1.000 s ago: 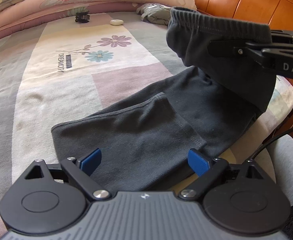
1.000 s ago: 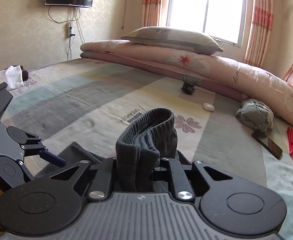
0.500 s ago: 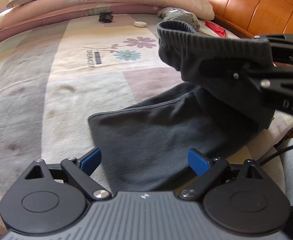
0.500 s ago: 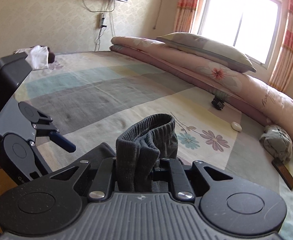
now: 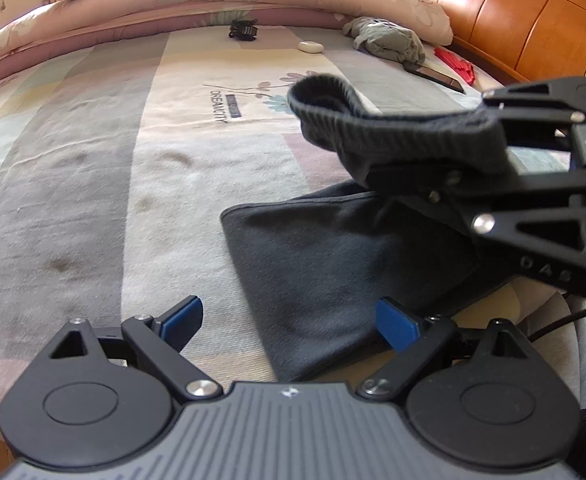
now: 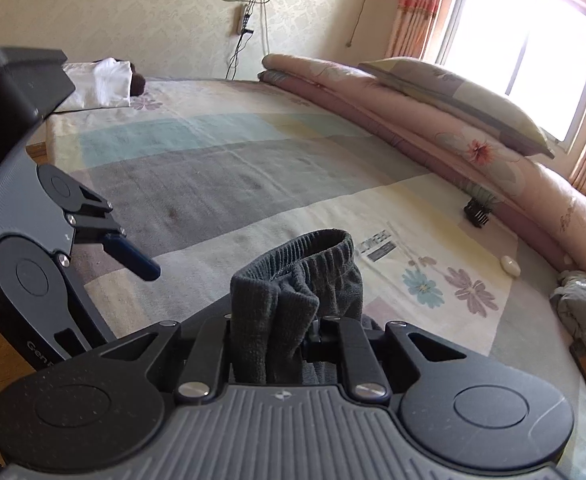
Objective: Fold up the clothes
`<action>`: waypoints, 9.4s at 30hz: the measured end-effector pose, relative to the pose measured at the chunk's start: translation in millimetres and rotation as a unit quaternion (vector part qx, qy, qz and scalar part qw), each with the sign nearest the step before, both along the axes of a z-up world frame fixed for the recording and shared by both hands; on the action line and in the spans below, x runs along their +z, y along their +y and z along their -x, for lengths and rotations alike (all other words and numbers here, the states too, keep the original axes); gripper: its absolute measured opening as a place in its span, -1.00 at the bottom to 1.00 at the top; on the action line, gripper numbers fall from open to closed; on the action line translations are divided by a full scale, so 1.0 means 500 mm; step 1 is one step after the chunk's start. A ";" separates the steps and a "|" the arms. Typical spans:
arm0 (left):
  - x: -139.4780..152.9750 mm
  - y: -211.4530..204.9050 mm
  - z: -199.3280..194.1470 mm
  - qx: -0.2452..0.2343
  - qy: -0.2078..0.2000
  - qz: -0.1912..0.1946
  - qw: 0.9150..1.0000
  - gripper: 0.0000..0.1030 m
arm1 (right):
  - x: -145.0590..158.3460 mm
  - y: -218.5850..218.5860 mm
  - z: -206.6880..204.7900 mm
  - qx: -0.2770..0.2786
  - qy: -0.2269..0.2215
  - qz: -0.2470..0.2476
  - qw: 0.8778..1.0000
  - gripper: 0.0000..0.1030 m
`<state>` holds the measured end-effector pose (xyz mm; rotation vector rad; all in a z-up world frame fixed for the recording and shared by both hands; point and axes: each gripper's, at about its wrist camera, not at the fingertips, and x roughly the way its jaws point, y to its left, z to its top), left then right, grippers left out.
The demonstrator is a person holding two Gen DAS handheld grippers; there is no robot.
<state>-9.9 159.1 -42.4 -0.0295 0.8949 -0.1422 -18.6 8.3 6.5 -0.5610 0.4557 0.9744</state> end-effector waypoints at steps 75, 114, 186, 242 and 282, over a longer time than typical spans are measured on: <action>-0.020 -0.079 -0.118 -0.088 -0.005 0.133 0.987 0.94 | -0.119 -0.368 -0.094 -0.222 0.188 -0.071 0.954 0.01; -0.011 -0.108 -0.121 -0.068 -0.013 0.085 0.994 0.95 | -0.069 -0.406 -0.050 -0.262 0.018 0.020 0.965 0.51; -0.028 -0.060 -0.118 -0.003 -0.008 0.102 0.995 0.99 | -0.120 -0.244 -0.387 -0.204 0.199 -0.104 0.953 0.63; -0.103 0.137 -0.052 0.135 0.045 0.322 0.936 0.98 | -0.167 -0.513 -0.324 -0.240 0.425 -0.195 0.851 1.00; -0.155 0.110 -0.202 0.025 0.160 0.458 0.874 0.99 | -0.222 -0.421 -0.428 -0.087 0.582 -0.263 0.764 1.00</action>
